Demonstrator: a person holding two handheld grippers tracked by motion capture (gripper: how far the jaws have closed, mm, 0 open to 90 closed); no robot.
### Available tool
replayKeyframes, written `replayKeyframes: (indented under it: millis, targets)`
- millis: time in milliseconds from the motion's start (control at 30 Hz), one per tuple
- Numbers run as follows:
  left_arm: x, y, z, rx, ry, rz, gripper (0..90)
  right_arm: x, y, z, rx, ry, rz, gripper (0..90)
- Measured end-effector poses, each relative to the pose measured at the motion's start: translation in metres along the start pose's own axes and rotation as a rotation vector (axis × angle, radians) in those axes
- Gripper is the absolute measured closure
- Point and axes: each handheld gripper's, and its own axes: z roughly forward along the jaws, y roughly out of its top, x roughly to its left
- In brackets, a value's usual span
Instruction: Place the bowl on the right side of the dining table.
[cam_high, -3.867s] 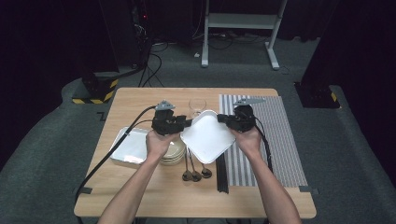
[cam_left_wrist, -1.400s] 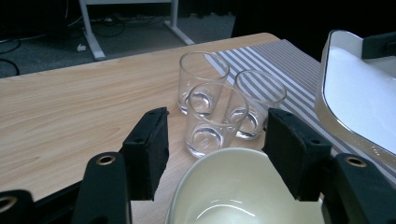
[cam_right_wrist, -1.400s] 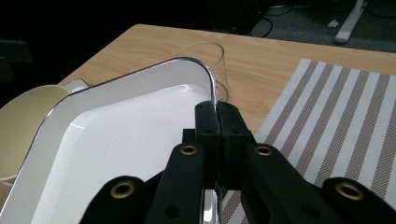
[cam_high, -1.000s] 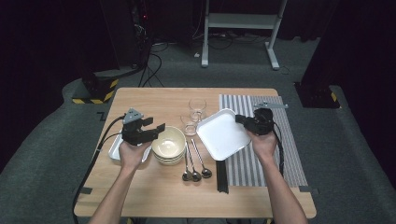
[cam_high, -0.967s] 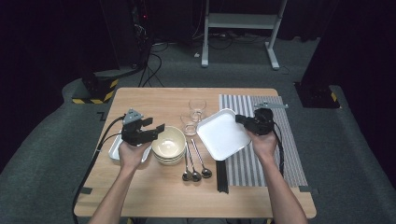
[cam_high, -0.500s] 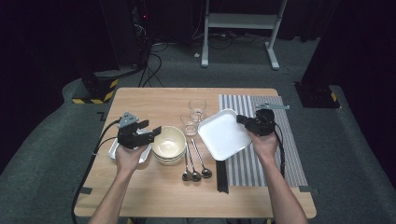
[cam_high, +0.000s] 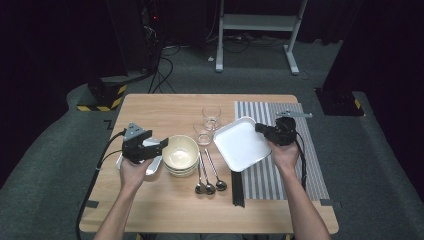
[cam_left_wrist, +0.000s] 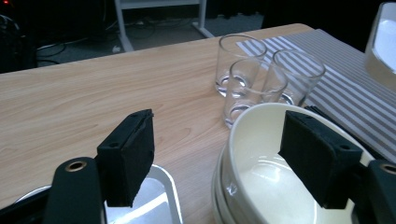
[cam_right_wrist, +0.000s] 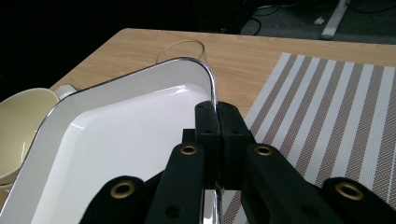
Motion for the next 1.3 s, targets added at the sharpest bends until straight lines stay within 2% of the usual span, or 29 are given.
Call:
replayKeyframes:
  millis: [200,633,1000,1133,1300]
  targets:
    - [0.002,-0.009,-0.005,0.001,0.015,0.009,28.9,-0.002,-0.001,-0.002,-0.002,-0.006,0.008,88.5]
    - [0.008,-0.024,-0.01,-0.015,0.004,-0.049,31.3,-0.009,-0.006,-0.003,-0.002,-0.012,0.033,88.5]
    - [0.004,-0.027,-0.013,0.007,0.0,-0.013,31.2,-0.014,-0.008,-0.008,-0.003,-0.027,0.047,88.5]
    - [0.005,-0.031,-0.016,-0.015,-0.005,-0.029,30.8,-0.018,-0.011,-0.011,-0.008,-0.035,0.056,88.5]
    - [0.005,-0.039,-0.017,0.009,0.026,-0.016,31.3,-0.022,-0.013,-0.014,-0.008,-0.046,0.067,88.5]
